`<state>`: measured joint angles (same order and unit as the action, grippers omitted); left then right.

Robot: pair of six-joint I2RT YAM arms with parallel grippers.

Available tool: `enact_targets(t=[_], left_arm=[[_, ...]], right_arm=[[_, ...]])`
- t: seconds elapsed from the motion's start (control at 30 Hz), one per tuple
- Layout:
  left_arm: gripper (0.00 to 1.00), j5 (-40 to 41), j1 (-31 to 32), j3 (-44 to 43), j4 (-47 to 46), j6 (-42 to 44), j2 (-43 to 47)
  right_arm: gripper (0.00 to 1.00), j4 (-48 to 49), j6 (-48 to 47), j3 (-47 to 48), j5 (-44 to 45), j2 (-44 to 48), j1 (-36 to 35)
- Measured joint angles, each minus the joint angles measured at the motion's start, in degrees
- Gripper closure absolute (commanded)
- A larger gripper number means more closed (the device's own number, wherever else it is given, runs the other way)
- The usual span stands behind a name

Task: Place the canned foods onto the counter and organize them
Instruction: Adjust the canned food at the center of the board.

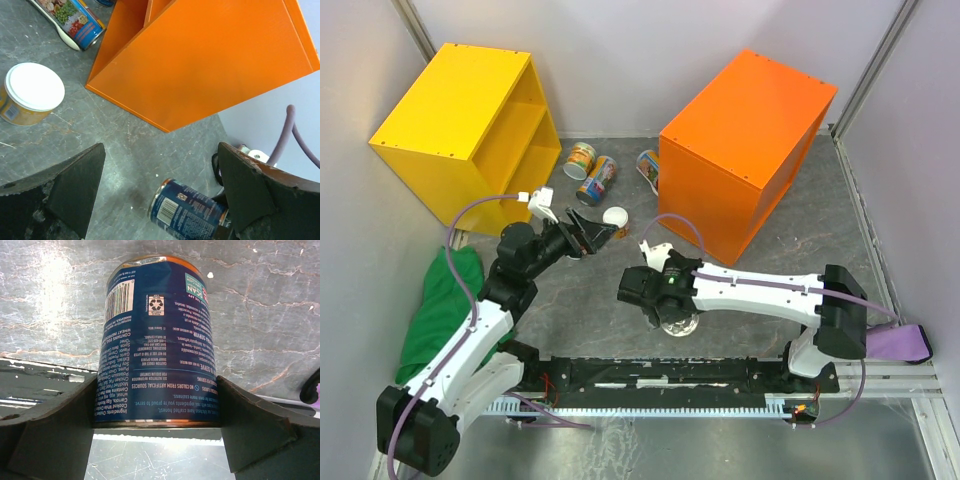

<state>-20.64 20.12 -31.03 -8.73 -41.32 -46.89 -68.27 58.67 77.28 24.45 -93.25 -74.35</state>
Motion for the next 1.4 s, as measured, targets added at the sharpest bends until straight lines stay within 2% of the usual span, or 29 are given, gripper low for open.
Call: enact_targets(t=[0.13, 0.23, 0.43, 0.7, 1.1, 1.2, 1.37, 1.4], left_arm=[[0.01, 0.0, 0.0, 0.3, -1.1, -3.9, 0.6], [0.0, 0.0, 0.0, 1.3, -2.6, -6.5, 1.9], [0.07, -0.3, 0.0, 1.6, -4.3, -9.4, 1.8], [0.06, -0.1, 0.0, 2.6, -3.6, -9.7, 2.6], [0.05, 1.1, 0.0, 3.4, -3.3, -9.7, 4.4], [0.04, 1.1, 0.0, 3.4, -3.3, -9.7, 4.7], [0.03, 1.1, 0.0, 4.0, -3.3, -9.8, 5.0], [0.03, 1.1, 0.0, 4.1, -3.3, -9.8, 5.0]], right_arm=[[0.9, -0.3, -2.8, 1.5, -1.2, -0.5, 2.0], [0.81, 0.2, -4.5, 2.1, -3.0, -0.9, 3.1], [0.62, 1.0, -7.6, 2.3, -6.5, -3.6, 5.4], [0.44, 2.7, -10.6, 3.3, -9.4, -6.3, 8.2], [0.26, 3.9, -13.6, 6.3, -10.1, -9.1, 10.4], [0.19, 3.6, -14.1, 7.3, -10.1, -9.9, 10.4], [0.17, 3.2, -14.9, 9.0, -10.0, -11.2, 10.7], [0.12, 3.2, -15.1, 9.3, -10.0, -11.4, 10.8]])
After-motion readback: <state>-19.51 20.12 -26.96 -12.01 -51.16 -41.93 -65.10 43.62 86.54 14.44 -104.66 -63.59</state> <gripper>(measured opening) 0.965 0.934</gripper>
